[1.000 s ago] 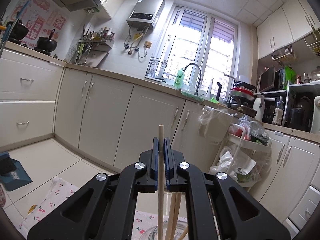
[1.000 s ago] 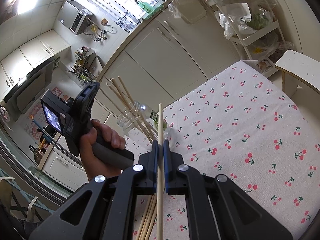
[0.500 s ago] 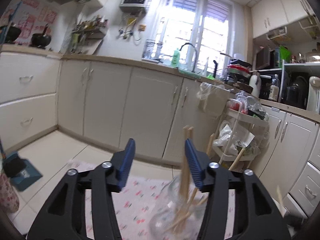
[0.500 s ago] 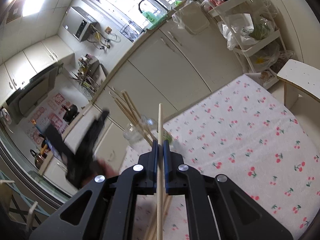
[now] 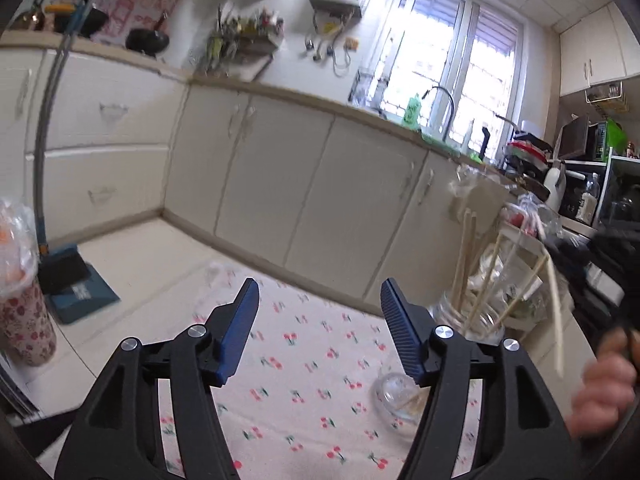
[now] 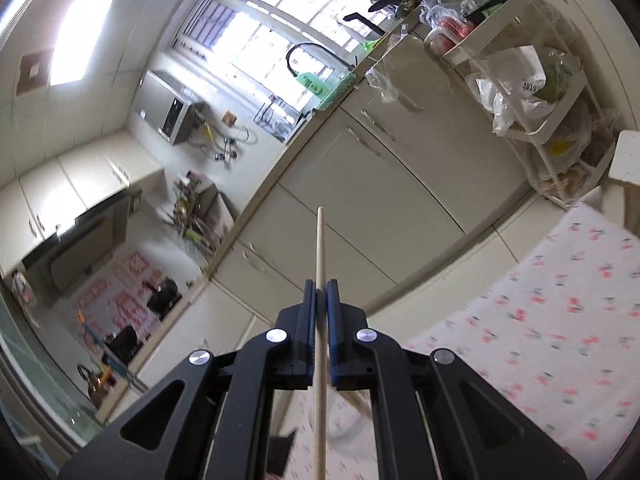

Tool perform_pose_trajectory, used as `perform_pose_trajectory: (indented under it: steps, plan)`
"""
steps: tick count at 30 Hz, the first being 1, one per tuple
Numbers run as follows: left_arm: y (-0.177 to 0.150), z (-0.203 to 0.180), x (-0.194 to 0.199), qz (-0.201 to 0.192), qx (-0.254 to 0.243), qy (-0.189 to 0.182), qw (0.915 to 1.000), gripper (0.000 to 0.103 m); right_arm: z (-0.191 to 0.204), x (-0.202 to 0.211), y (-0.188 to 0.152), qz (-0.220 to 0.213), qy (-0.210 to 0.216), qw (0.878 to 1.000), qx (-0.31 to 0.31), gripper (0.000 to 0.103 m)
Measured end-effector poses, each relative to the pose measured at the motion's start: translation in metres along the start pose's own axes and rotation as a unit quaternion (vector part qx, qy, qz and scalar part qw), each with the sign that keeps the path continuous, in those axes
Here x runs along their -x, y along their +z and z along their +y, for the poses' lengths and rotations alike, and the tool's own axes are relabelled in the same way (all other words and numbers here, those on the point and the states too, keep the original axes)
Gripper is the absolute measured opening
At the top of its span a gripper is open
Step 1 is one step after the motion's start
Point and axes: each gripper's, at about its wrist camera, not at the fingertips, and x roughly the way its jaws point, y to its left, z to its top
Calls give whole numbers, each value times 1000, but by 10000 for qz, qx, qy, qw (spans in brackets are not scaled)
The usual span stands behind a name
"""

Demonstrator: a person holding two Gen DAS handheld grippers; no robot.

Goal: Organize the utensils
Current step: 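Lower the right tool's stick into the glass jar and open the right tool, then bring both open tools back down to the stick pile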

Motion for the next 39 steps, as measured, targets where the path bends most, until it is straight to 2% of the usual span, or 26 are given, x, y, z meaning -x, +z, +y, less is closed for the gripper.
perform_pose_trajectory:
  steps: [7,14,19,26,31,32,33,34,39]
  plan:
    - [2,-2,1,-43,65,-112,9999,60,16,-33,7,-324,-89,9984,450,6]
    - [3,0,0,-44,123,-74,9999,62,25,-40,-2,-682,-404,9899,1171,6]
    - [4,-3,-2,-29,78,-77,9999,64,24,-37,-18,-636,-511,9856,1481,6]
    - [3,-2,-7,18,66,54,10000,67,25,-18,-35,-333,-571,9825,1740,6]
    - [2,-2,-9,-8,36,163,9999,69,24,-6,-51,185,-639,9794,1905,7]
    - [2,-2,-9,-17,6,188,9998,69,23,-4,-53,264,-649,9789,1920,11]
    - [1,-3,-9,-22,-18,202,9998,69,23,-1,-55,354,-669,9784,1922,23]
    - [1,-3,-10,-24,-45,217,9998,69,22,2,-56,407,-679,9785,1906,28]
    - [3,0,-11,53,-8,279,9996,74,21,40,-57,819,-888,9751,1857,29]
